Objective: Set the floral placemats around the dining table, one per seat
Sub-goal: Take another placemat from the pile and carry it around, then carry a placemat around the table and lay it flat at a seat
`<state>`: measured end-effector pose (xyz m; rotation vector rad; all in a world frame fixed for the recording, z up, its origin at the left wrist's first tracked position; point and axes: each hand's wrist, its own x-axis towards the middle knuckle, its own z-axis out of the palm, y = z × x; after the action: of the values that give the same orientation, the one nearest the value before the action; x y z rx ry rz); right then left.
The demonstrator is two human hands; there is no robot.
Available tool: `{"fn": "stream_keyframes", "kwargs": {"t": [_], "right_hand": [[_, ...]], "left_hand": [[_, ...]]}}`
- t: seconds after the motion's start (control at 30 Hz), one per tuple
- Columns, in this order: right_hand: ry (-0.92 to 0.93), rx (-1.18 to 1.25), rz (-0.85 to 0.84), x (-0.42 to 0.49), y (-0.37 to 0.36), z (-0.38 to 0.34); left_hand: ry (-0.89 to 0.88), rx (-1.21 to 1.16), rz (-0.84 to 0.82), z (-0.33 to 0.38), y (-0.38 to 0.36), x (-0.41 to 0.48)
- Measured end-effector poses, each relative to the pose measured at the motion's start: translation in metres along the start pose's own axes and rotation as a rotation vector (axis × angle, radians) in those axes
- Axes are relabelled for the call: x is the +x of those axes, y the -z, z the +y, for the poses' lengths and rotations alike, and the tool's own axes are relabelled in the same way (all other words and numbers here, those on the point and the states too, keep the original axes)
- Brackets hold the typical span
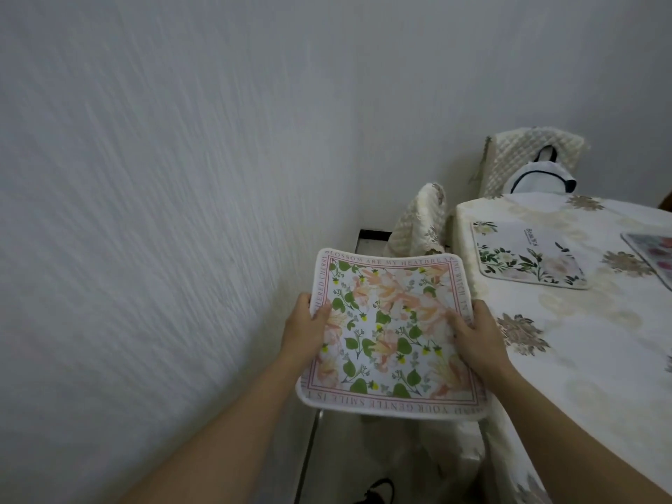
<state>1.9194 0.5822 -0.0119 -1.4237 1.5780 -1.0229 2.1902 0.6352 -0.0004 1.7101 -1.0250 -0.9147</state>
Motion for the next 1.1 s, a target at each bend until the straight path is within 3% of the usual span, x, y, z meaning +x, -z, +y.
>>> {"fn": "stream_keyframes", "kwargs": {"t": [0.27, 0.5, 0.83, 1.1], "right_hand": [[-0.087, 0.074, 0.144, 0.124, -0.007, 0.031], [-0.226, 0.132, 0.325, 0.184, 0.046, 0.054], [-0.414, 0.148, 0.79, 0.147, 0.143, 0.106], [-0.667, 0.142, 1.167, 0.073, 0.154, 0.147]], "left_hand": [[-0.011, -0.009, -0.12, 0.042, -0.066, 0.138], [-0.054, 0.049, -0.327, 0.091, -0.165, 0.228], [-0.246, 0.094, -0.821, 0.129, -0.345, 0.245], [-0.342, 0.21, -1.252, 0.107, -0.469, 0.209]]}}
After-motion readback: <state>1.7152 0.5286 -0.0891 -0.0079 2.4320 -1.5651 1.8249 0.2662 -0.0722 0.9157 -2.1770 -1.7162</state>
